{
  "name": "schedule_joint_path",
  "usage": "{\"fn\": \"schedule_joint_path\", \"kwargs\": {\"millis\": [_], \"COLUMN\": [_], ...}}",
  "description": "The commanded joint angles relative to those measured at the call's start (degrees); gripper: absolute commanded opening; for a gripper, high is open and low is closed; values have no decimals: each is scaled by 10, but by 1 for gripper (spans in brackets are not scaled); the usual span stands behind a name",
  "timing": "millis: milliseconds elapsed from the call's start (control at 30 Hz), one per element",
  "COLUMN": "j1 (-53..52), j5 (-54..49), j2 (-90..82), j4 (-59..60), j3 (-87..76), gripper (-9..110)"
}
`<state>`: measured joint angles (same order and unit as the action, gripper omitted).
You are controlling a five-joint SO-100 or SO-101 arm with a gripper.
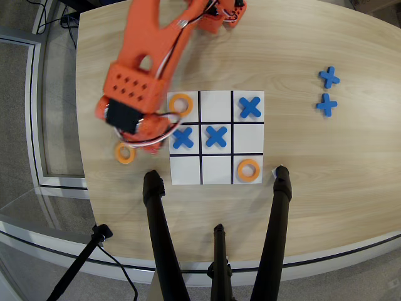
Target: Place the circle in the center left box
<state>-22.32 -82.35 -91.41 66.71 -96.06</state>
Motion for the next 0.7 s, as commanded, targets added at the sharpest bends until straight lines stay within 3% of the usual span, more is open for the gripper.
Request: {"fn": "schedule_joint_path", "kwargs": {"millis": [0, 167, 400, 667], "j1": [69, 205, 371, 413], "j5": [12, 69, 202, 224], "j2": [-125, -264, -281, -169], "j4": [-14, -47, -48, -125], "j3": [-76, -216, -229, -203], "gripper": [0, 0, 0, 0]}}
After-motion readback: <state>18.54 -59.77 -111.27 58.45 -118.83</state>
